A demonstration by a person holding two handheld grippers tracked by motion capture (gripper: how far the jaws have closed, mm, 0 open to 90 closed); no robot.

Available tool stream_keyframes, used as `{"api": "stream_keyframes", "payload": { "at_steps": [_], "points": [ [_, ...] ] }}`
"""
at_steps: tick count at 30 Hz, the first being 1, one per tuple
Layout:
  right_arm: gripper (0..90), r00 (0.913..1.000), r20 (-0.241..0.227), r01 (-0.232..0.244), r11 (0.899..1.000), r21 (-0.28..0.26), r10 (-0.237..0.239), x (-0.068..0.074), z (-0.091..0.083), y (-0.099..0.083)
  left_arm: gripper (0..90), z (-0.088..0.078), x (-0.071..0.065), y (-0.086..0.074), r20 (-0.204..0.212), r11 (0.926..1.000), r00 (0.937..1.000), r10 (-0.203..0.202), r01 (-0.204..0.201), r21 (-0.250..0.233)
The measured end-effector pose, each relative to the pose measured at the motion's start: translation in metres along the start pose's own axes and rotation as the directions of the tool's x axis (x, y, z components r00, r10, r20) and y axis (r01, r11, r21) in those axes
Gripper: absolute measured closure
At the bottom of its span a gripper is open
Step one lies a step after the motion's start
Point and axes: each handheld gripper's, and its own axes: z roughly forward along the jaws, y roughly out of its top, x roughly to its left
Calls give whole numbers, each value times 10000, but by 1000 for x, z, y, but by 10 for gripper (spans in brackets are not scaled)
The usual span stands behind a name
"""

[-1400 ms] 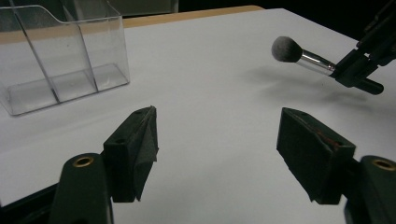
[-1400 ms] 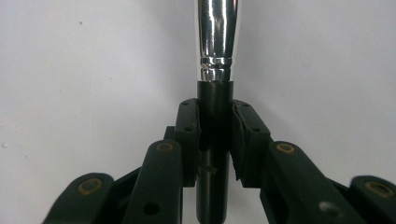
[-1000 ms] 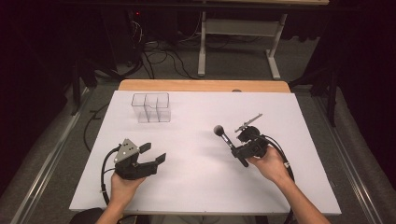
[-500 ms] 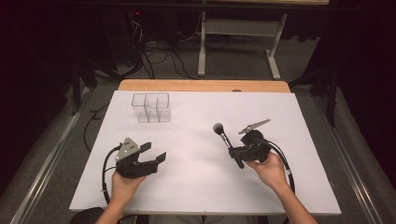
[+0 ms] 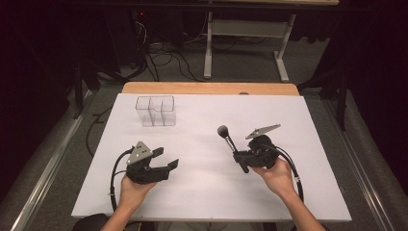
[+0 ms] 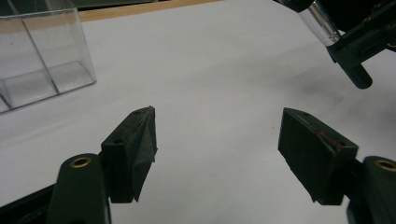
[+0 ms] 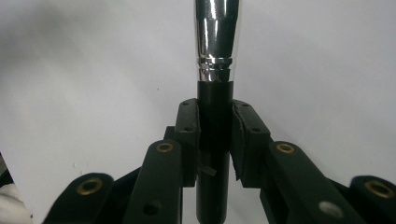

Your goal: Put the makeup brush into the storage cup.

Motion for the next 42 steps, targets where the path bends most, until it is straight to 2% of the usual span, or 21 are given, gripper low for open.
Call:
{"api": "stream_keyframes", "payload": {
  "at_steps": [10,14,17,22,31,42],
  "points": [
    [764,9998,-199,81,9992,-386,-89,7,-3,2,279,5,-8,10,373,9998,9992,-117,122,-124],
    [764,9997,-203,146,9987,-488,-156,7,-4,3,278,7,-10,12,372,10000,9993,-17,16,24],
    [764,9995,-279,138,9983,-563,-154,9,-4,4,278,8,-10,16,484,9999,9987,-132,132,23],
    [764,9992,-311,223,9975,-672,-245,14,-4,5,278,11,-15,25,709,9999,9974,-86,92,-84],
    [764,9988,-351,310,9966,-767,-338,18,-3,6,275,22,-22,35,1097,9999,9939,108,-115,60],
    [764,9983,-365,429,9954,-860,-462,24,1,8,273,34,-28,40,1547,9999,9879,63,-86,147]
  ]
}}
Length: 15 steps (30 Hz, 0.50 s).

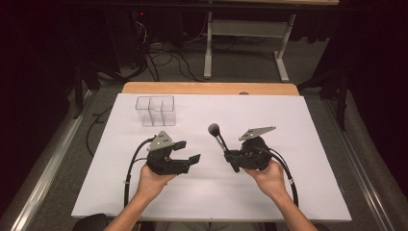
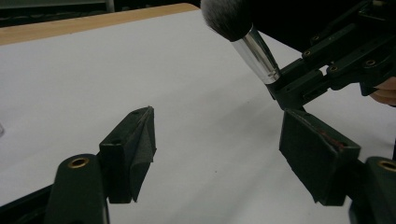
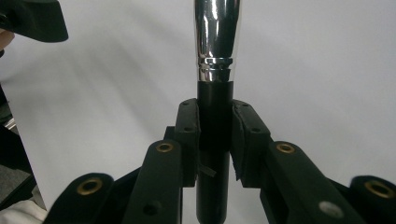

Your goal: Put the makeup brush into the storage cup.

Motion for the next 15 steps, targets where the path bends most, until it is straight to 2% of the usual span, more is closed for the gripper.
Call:
{"api": "stream_keyframes", "payload": {
  "at_steps": [4,15],
  "points": [
    [764,10000,8,35,10000,-65,-35,1,1,1,271,3,-2,2,37,10000,10000,57,-57,52],
    [764,10000,10,91,10000,-28,-91,4,4,2,266,16,-3,8,338,9995,9990,-302,301,39]
  ]
}}
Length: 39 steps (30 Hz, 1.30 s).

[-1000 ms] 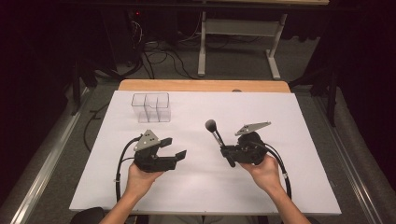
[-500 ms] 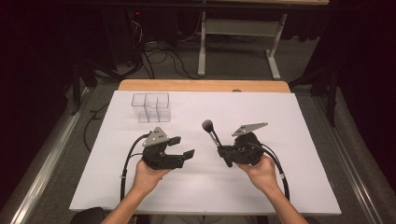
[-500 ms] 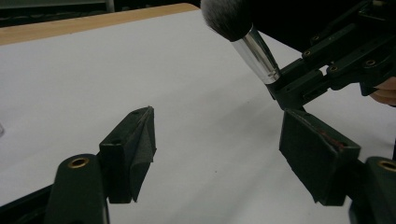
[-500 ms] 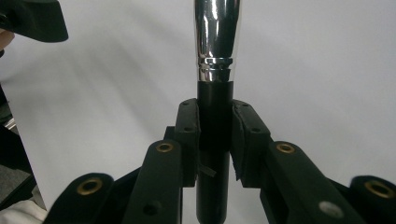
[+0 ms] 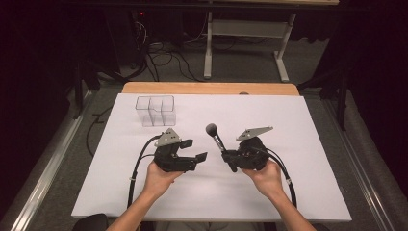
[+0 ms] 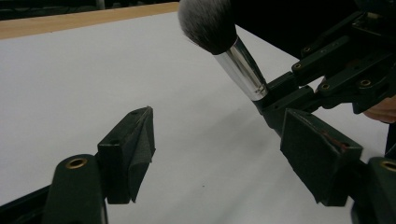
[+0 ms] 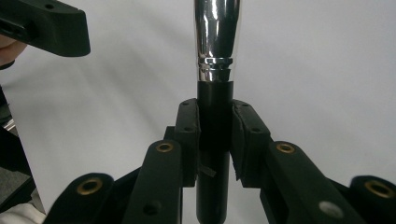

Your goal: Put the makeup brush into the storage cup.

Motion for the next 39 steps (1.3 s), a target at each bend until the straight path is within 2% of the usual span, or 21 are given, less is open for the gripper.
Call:
{"api": "stream_keyframes", "payload": {
  "at_steps": [8,13,20,26,39],
  "points": [
    [764,9999,-76,123,9999,-63,-124,4,4,1,268,5,0,0,-95,9999,10000,23,-21,155],
    [764,9996,-90,253,9996,-90,-254,8,5,2,272,4,-1,0,-96,10000,10000,-5,5,37],
    [764,9986,-424,319,9994,-92,-323,16,11,4,293,4,0,0,55,9998,9998,-193,192,74],
    [763,9977,-466,491,9987,-167,-498,22,12,6,332,6,0,0,345,9996,9992,-206,200,184],
    [764,9956,-544,752,9971,-140,-759,28,16,6,363,8,1,0,416,9993,9985,-363,360,66]
  ]
}}
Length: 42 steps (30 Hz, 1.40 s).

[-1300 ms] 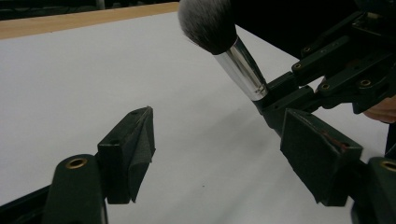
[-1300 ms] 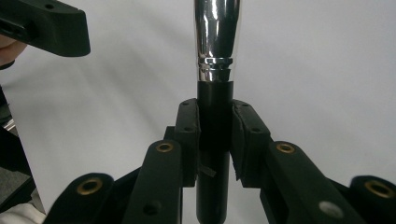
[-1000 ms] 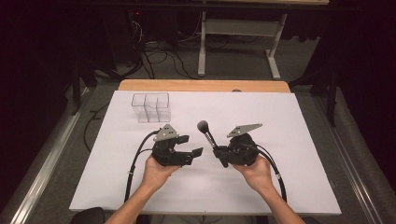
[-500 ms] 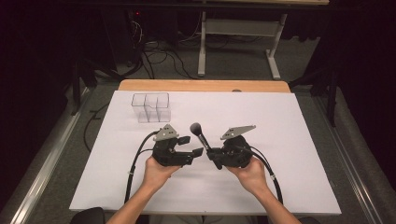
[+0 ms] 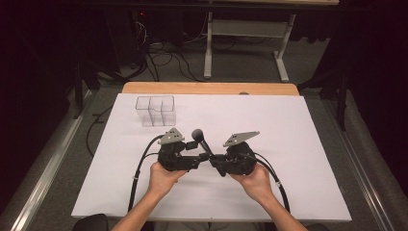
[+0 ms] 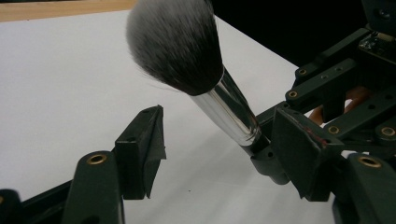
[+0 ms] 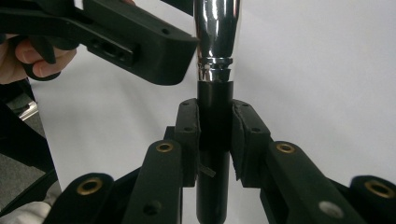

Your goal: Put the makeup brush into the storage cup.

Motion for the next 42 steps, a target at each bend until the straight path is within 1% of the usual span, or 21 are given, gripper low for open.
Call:
{"api": "stream_keyframes", "payload": {
  "at_steps": [4,9,13,15,19,23,27,32,35,39,42],
  "points": [
    [763,10000,-1,51,10000,-49,-51,1,1,0,387,2,-1,0,34,10000,10000,-39,39,87],
    [763,10000,-43,0,10000,-41,0,4,1,1,413,4,-2,-1,57,9999,9999,-88,87,72],
    [763,9999,-82,86,9999,-79,-87,5,2,0,432,5,-3,-1,95,9999,9999,-88,87,102],
    [763,9999,-101,9,10000,-61,-10,7,3,1,441,5,-4,-1,132,10000,9999,-80,80,-20],
    [763,9998,-184,124,9999,-66,-125,8,4,1,453,4,-5,-1,149,10000,9999,-66,67,-42],
    [763,9997,-224,108,9999,13,-108,9,5,1,485,5,-7,-1,126,10000,9999,-28,28,-78],
    [763,9997,-222,82,9999,-101,-84,10,4,1,542,4,-7,-2,130,9999,9999,11,-9,-157],
    [763,9996,-241,129,9998,-141,-133,10,4,1,576,3,-6,-1,252,9998,9996,-91,95,-183],
    [763,9995,-254,188,9997,-151,-192,10,4,1,586,3,-7,-2,254,9998,9997,-42,47,-213],
    [763,9995,-265,142,9998,-126,-145,11,4,1,598,3,-7,-2,345,9998,9994,16,-9,-180],
    [763,9995,-268,177,9997,-140,-180,11,6,0,609,3,-5,-2,515,9999,9986,71,-66,-106]
  ]
}}
